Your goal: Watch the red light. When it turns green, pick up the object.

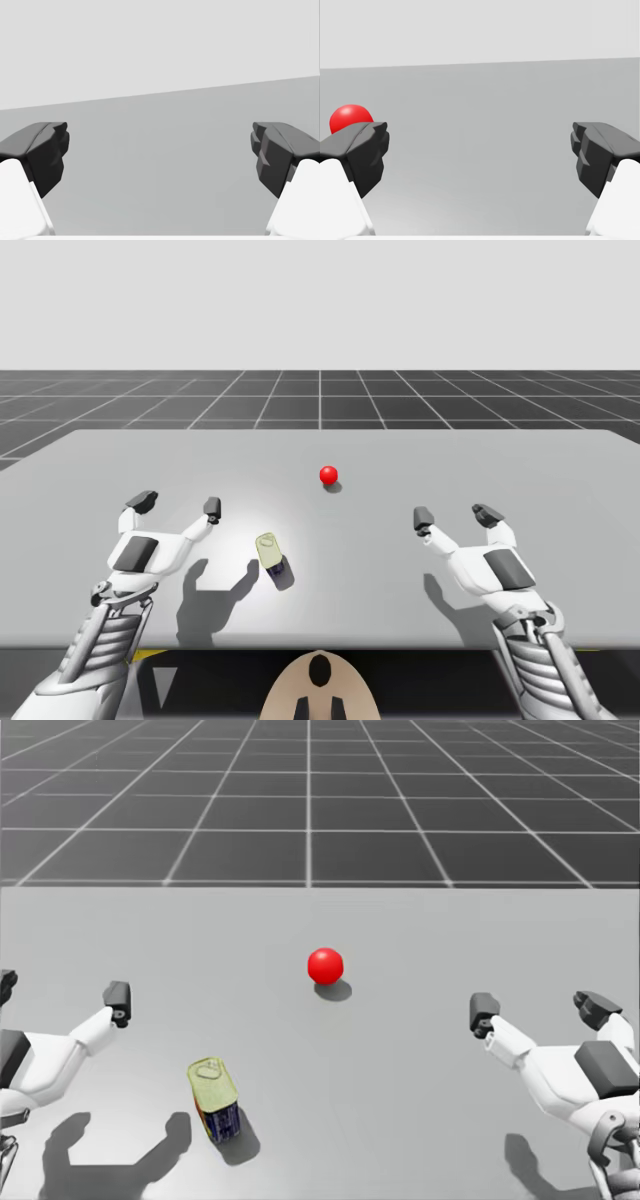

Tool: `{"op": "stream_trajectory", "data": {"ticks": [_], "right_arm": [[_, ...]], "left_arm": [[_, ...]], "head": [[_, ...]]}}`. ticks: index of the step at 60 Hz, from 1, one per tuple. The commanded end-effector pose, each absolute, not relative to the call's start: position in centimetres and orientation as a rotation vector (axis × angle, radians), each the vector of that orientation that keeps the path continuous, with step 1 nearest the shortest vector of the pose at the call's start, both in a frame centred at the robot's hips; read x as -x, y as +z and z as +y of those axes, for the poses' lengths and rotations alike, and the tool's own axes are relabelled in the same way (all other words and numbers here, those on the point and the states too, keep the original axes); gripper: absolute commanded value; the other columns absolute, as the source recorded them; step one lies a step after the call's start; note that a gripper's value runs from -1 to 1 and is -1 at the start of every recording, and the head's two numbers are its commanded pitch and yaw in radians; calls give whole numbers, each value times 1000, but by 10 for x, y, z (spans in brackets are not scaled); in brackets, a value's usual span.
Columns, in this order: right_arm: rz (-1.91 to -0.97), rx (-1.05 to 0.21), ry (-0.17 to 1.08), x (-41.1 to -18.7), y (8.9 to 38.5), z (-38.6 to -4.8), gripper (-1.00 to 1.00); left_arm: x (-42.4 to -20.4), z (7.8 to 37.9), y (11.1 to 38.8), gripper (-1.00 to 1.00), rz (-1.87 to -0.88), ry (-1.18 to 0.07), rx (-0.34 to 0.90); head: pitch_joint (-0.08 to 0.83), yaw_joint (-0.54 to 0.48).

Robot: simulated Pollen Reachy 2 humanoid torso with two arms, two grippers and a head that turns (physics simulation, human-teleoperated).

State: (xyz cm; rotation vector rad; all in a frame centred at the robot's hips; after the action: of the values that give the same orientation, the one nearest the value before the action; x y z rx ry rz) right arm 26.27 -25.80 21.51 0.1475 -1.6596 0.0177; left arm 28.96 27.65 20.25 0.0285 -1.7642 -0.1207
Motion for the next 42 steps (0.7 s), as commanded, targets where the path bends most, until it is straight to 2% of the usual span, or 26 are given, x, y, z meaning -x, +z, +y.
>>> {"op": "stream_trajectory", "data": {"ticks": [1,42], "right_arm": [[-1658,-152,15,-263,214,-256,-1000],[-1661,-149,19,-263,213,-257,-1000]], "left_arm": [[-290,277,202,-1000,-1763,-123,-29],[-290,276,202,-1000,-1763,-125,-26]], "head": [[466,-26],[466,-25]]}}
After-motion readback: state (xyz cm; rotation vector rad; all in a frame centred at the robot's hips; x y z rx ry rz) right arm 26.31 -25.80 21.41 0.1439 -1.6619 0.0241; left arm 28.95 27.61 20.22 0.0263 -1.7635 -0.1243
